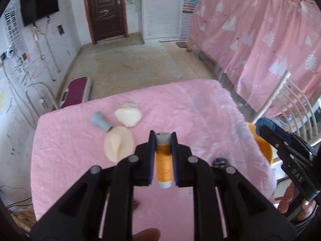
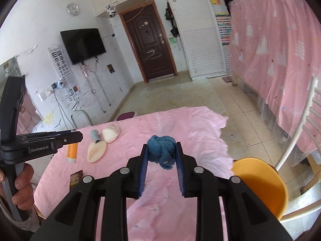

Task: Collect trash
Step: 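Carry the orange tube and blue knit item to the orange bucket and release both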

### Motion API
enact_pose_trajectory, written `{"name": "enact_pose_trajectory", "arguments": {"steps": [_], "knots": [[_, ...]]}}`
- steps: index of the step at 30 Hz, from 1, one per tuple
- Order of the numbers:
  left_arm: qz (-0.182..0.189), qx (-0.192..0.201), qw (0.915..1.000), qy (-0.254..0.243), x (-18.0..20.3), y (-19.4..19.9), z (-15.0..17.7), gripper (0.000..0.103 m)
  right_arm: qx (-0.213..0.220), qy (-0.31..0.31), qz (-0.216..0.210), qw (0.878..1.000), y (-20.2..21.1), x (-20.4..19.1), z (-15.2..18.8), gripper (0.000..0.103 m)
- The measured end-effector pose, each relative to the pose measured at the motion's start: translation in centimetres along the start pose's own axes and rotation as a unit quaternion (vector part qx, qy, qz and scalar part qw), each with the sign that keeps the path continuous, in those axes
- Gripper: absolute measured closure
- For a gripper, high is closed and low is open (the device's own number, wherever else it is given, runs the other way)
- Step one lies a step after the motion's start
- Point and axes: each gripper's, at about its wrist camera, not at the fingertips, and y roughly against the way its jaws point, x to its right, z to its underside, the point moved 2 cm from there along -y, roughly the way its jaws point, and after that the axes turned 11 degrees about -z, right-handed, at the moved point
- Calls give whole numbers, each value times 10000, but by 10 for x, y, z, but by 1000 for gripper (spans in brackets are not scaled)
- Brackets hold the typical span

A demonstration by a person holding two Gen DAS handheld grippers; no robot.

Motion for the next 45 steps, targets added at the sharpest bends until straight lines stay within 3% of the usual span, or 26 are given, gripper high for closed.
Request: {"name": "enact_pose_trajectory", "arguments": {"steps": [12,20,26,30,36,38,39,40,45], "knots": [[806,260,9935,-762,98,18,-11,89,271,-361,569,9974,43,68,13,87],[1710,247,9789,-1088,161,17,-16,89,324,-578,993,9929,61,110,24,87],[2217,221,9691,-1054,198,8,-17,89,359,-829,993,9910,70,139,36,87],[2311,191,9664,-1111,218,3,-16,89,343,-915,985,9903,71,149,39,87],[2173,63,9693,-1151,237,-11,-13,89,335,-1048,1005,9888,70,157,44,87],[2215,-12,9687,-1118,241,-15,-13,83,321,-1091,1013,9883,69,159,45,87],[2205,-50,9693,-1091,241,-17,-13,70,320,-1113,1009,9881,69,159,45,86],[2183,-92,9703,-1035,240,-20,-13,65,329,-1136,1013,9878,69,160,45,86],[2145,-217,9724,-892,227,-23,-11,64,278,-1149,1027,9877,63,157,45,81]]}}
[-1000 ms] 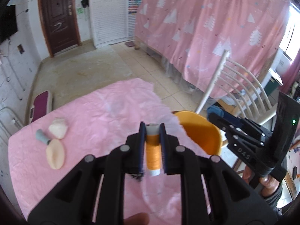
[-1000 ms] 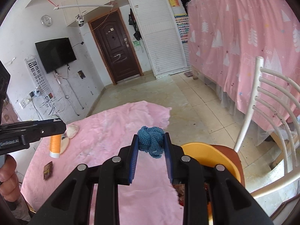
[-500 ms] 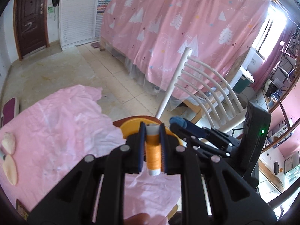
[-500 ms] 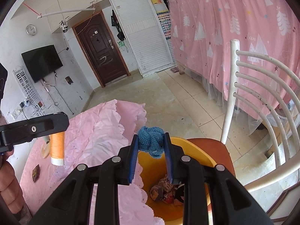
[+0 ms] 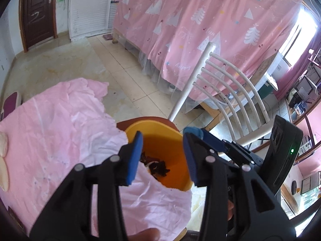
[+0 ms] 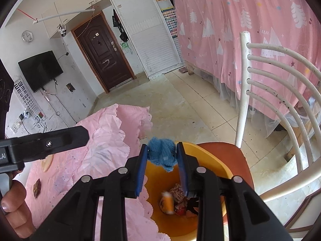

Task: Collect trash
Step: 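Carry the orange tube and blue knit item to the orange bucket and release both, then move both grippers back over the bed toward the last wrapper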

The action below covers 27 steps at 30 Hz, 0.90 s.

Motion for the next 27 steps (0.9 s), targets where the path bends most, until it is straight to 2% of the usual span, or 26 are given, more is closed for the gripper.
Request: {"name": "enact_pose_trajectory", "arguments": {"steps": [1,2,4,5,7,12,24,27], "knots": [[-8,2,10000,41,-3,3,1,64,-5,19,5,10000,-1,-2,0,79],[-28,18,10000,83,-7,7,2,64,1,33,13,10000,-2,-4,0,71],[-32,65,9999,147,-15,17,5,64,45,75,64,9999,-2,-7,0,51],[-22,86,9998,167,-18,21,6,64,74,85,83,9999,-2,-9,0,49],[-65,119,9997,224,-27,31,10,60,90,116,83,9999,-2,-13,-1,49],[-317,258,9986,331,-49,55,22,59,54,277,4,9996,-5,-36,-4,49],[-1239,433,9892,659,-123,99,61,59,-210,882,-401,9951,-33,-125,-6,49],[-1476,433,9853,748,-141,105,71,51,-291,1035,-474,9931,-42,-148,-6,49]]}}
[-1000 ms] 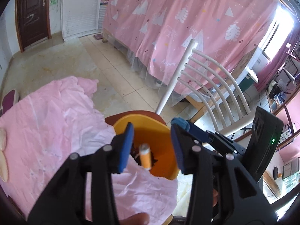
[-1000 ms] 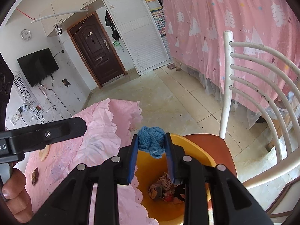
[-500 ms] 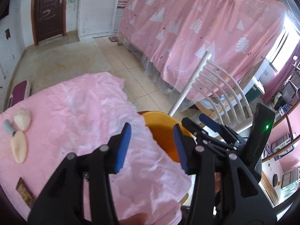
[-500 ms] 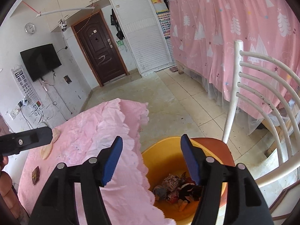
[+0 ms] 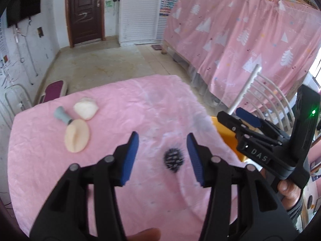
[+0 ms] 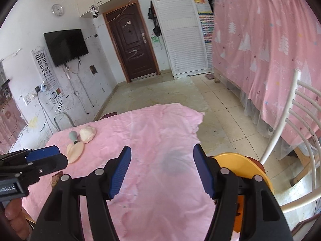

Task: Collect trash
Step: 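Move both grippers back over the bed toward the last wrapper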

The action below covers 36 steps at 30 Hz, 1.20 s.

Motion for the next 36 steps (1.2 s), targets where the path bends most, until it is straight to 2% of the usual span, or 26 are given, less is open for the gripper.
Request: {"name": "enact_pose_trajectory", "arguments": {"steps": [4,19,26,29,36], "knots": [[-249,23,9997,57,-24,4,10,50,-89,141,-88,9998,-13,-23,-4,49],[-773,-175,9956,495,-100,0,38,49,-469,663,-356,9961,-57,-94,4,49],[-989,-318,9930,557,-118,-7,50,49,-622,819,-484,9935,-75,-118,7,48],[-1050,-383,9920,589,-124,-11,55,43,-683,879,-523,9924,-82,-127,9,48],[-1120,-640,9895,648,-136,-24,69,42,-819,914,-570,9908,-98,-139,10,48]]}}
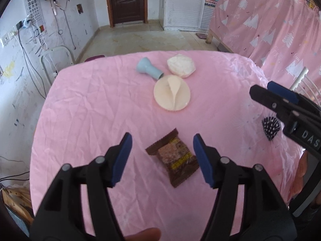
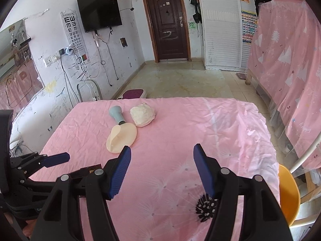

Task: Collect trash
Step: 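Move both grippers back over the bed toward the last wrapper, then grasp the brown snack wrapper with the left gripper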

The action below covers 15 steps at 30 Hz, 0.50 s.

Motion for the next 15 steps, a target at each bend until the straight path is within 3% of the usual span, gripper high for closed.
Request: {"name": "enact_pose_trajectory", "arguments": {"steps": [12,15], "knots": [[81,-298,9993,-188,10,-21,8,41,-223,108,-159,9996,-34,-18,-12,45],[83,-365,9990,-242,11,-27,9,64,-307,96,-255,9992,-43,-20,-15,45]]}}
